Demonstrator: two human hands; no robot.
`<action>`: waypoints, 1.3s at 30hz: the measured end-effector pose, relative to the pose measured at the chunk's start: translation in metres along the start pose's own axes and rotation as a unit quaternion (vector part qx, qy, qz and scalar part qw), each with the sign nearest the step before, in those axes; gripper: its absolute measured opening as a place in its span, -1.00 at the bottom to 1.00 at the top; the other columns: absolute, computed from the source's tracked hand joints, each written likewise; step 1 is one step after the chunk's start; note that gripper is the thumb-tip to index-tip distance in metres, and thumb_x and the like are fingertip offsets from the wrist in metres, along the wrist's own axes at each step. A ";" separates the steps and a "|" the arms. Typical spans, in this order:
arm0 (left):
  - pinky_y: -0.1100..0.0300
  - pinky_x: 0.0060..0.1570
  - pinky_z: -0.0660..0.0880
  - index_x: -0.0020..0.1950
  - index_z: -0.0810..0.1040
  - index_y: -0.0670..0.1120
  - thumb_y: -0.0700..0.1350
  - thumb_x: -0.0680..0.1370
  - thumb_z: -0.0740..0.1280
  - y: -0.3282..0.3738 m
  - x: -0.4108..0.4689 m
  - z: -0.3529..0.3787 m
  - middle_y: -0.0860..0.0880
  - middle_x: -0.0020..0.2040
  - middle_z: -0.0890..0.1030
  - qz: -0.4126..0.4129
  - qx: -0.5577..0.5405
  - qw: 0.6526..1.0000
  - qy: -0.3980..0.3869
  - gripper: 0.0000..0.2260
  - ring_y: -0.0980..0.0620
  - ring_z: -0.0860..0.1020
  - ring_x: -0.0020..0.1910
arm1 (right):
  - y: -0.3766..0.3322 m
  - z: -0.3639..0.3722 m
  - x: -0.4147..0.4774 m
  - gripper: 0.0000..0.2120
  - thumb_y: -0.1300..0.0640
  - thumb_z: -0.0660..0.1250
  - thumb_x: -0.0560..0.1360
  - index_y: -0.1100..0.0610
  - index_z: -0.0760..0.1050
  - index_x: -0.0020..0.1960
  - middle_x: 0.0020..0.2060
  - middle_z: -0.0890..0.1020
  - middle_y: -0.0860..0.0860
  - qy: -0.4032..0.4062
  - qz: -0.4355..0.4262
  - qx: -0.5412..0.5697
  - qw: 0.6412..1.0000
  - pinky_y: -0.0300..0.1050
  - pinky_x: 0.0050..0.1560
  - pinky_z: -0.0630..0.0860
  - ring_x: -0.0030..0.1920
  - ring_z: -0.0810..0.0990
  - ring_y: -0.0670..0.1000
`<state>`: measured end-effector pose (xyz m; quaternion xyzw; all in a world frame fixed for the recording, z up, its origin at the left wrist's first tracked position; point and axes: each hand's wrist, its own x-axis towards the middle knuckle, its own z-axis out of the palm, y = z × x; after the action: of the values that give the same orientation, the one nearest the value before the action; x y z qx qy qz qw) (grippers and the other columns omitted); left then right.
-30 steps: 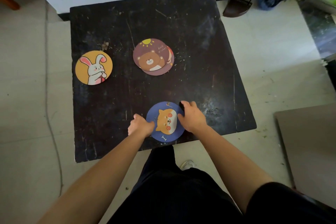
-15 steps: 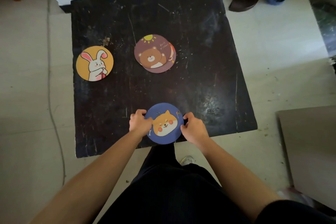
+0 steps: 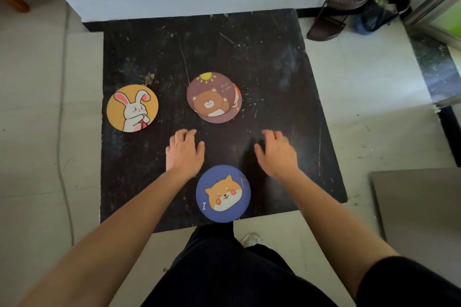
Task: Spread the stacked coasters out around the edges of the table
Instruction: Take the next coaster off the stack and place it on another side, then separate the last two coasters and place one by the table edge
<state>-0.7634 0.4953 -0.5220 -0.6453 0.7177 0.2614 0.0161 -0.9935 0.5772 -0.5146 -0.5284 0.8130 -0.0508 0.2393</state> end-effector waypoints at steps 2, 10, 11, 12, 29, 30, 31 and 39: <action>-0.21 0.34 0.30 0.47 0.31 -0.08 0.08 0.62 0.15 0.014 0.027 -0.033 -0.19 0.50 0.29 0.069 0.030 0.995 0.067 -0.55 -0.22 0.25 0.47 | -0.011 -0.037 0.030 -0.51 -0.08 0.19 0.59 0.12 0.31 0.45 0.38 0.42 0.18 0.073 -0.024 -0.010 0.997 0.19 0.21 0.43 0.33 0.43 0.26; -0.18 0.45 0.13 0.54 0.21 -0.09 0.17 0.63 0.03 0.095 0.064 -0.127 -0.20 0.59 0.14 0.156 0.027 0.956 0.247 -0.46 -0.22 0.11 0.56 | -0.024 -0.155 0.074 -0.42 -0.18 0.08 0.60 0.02 0.16 0.55 0.57 0.15 0.17 0.261 -0.122 -0.019 0.957 0.19 0.47 0.18 0.54 0.16 0.21; -0.18 0.46 0.12 0.54 0.21 -0.08 0.17 0.63 0.02 0.109 0.061 -0.132 -0.19 0.60 0.13 0.157 0.023 0.953 0.257 -0.46 -0.21 0.10 0.56 | -0.016 -0.166 0.073 -0.42 -0.19 0.08 0.60 0.01 0.15 0.56 0.57 0.14 0.16 0.273 -0.131 -0.022 0.953 0.18 0.47 0.17 0.54 0.16 0.20; -0.18 0.46 0.12 0.54 0.20 -0.07 0.18 0.63 0.02 0.123 0.057 -0.136 -0.18 0.60 0.12 0.158 0.021 0.950 0.267 -0.46 -0.20 0.10 0.56 | -0.007 -0.175 0.072 -0.42 -0.20 0.08 0.60 0.00 0.14 0.56 0.58 0.13 0.15 0.284 -0.138 -0.024 0.949 0.16 0.48 0.16 0.54 0.15 0.19; -0.13 0.51 0.00 0.58 0.10 -0.06 0.23 0.63 -0.05 0.389 -0.081 -0.018 -0.17 0.62 0.00 0.144 0.048 0.950 0.273 -0.41 -0.16 -0.01 0.59 | 0.277 -0.318 0.006 -0.40 -0.16 0.12 0.61 0.07 0.14 0.56 0.57 0.10 0.21 0.316 -0.183 -0.053 0.930 0.18 0.48 0.16 0.54 0.14 0.24; -0.13 0.52 -0.01 0.58 0.09 -0.05 0.23 0.63 -0.06 0.405 -0.082 -0.017 -0.16 0.62 -0.02 0.148 0.049 0.949 0.275 -0.40 -0.15 -0.03 0.59 | 0.289 -0.329 0.006 -0.39 -0.16 0.13 0.60 0.07 0.14 0.57 0.57 0.10 0.21 0.321 -0.180 -0.056 0.928 0.18 0.49 0.15 0.54 0.14 0.25; -0.12 0.52 -0.02 0.58 0.08 -0.05 0.23 0.63 -0.06 0.417 -0.081 -0.018 -0.15 0.63 -0.03 0.151 0.048 0.947 0.279 -0.41 -0.14 -0.04 0.59 | 0.298 -0.339 0.008 -0.39 -0.16 0.13 0.60 0.07 0.14 0.57 0.57 0.11 0.21 0.327 -0.177 -0.058 0.926 0.19 0.49 0.14 0.54 0.14 0.25; -0.15 0.51 0.00 0.58 0.09 -0.07 0.23 0.63 -0.07 0.468 -0.025 -0.018 -0.17 0.62 -0.02 0.136 0.029 0.945 0.297 -0.40 -0.17 -0.03 0.59 | 0.320 -0.367 0.066 -0.38 -0.17 0.12 0.61 0.07 0.11 0.58 0.57 0.11 0.22 0.313 -0.202 -0.056 0.926 0.18 0.50 0.14 0.54 0.12 0.24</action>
<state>-1.1911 0.5256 -0.3315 -0.5889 0.7784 0.0366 -0.2145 -1.4451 0.5964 -0.3207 -0.6509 0.7244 -0.2151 -0.0728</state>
